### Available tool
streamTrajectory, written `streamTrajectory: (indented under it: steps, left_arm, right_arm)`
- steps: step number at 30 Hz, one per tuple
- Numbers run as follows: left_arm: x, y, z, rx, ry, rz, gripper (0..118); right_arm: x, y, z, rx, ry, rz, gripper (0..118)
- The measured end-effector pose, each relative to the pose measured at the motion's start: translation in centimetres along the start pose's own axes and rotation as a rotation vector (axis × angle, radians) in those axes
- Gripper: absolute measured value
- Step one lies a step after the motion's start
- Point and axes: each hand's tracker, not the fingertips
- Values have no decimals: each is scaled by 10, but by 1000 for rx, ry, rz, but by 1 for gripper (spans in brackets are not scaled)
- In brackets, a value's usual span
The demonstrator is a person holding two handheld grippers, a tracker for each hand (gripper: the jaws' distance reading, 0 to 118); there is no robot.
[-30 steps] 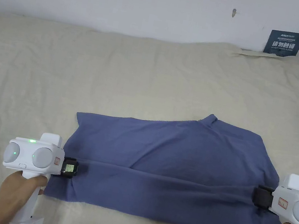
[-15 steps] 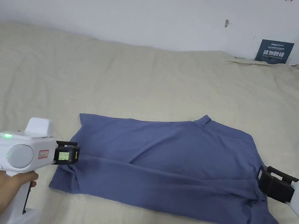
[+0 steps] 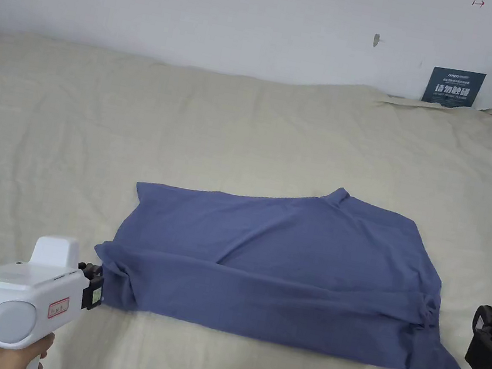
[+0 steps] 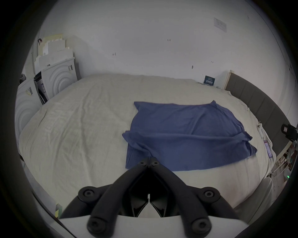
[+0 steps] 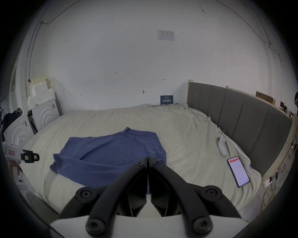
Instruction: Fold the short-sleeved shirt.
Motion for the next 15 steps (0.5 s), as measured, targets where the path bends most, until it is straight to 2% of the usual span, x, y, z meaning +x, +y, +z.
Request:
streamTrajectory:
  steps: [5, 6, 7, 9, 10, 11, 13, 15]
  left_arm:
    - [-8, 12, -21, -51, 17, 4, 2]
    - [-11, 17, -28, -80, 18, 6, 9]
    - [-13, 21, -36, -125, 16, 12, 21]
    - [-20, 27, -55, -186, 17, 31, 51]
    - [-22, 29, -63, -193, 23, 39, 72]
    - [-25, 29, -73, -231, 36, 45, 81]
    - [-28, 29, -88, -271, 56, 42, 90]
    - [-29, 26, -104, -314, 73, 33, 90]
  right_arm:
    - [2, 2, -8, -15, 2, -11, 0]
    - [3, 2, -10, -16, 1, -12, 0]
    - [3, 2, -12, -18, 0, -14, 0]
    - [3, 3, -16, -24, -3, -14, 0]
    - [4, 3, -18, -26, -4, -15, 0]
    - [4, 3, -20, -30, -5, -20, 0]
    - [6, 2, -23, -38, 0, -33, 0]
    - [6, 1, -28, -48, -3, -33, 0]
